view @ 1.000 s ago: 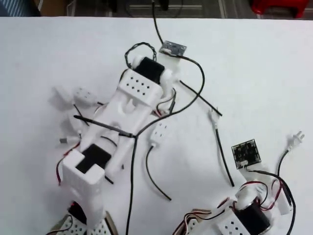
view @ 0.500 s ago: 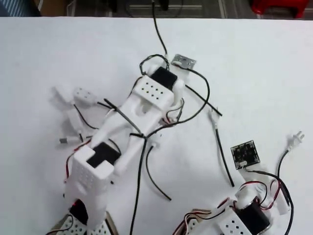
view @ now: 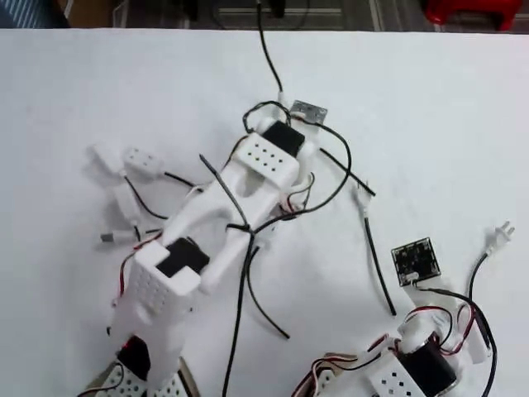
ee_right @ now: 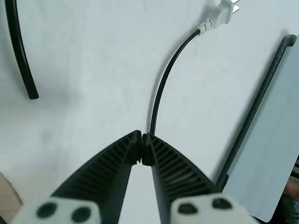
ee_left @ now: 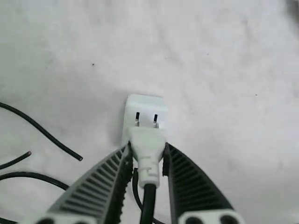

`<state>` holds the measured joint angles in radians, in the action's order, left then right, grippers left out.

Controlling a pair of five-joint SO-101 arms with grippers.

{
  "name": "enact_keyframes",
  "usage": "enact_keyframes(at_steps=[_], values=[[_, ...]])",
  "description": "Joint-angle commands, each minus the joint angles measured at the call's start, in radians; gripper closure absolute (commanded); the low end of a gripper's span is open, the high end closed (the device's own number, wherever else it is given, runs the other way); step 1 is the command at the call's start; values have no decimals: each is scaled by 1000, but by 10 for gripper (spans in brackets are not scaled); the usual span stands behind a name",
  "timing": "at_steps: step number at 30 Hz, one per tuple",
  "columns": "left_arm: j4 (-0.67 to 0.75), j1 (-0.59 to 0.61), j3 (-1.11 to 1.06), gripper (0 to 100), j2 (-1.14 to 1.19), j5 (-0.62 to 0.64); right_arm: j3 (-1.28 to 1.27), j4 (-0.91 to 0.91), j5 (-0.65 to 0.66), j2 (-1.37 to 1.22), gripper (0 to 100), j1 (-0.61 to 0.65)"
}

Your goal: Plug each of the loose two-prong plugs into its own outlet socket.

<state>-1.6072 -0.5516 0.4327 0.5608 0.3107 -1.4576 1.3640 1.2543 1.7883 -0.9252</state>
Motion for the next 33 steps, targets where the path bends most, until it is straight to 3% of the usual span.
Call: enact_keyframes(at_steps=[1,9,13,33], values=[[20,-27,8,974,-8,0,-9,-4,6,1,978,-7],[58,4,2,974,-1,-3,-9,-4,6,1,978,-7],[55,13,5,975,-10,-74,-9,-4,6,1,978,-7],[34,35,0,975,-10,-20,-43,-4,6,1,978,-2]])
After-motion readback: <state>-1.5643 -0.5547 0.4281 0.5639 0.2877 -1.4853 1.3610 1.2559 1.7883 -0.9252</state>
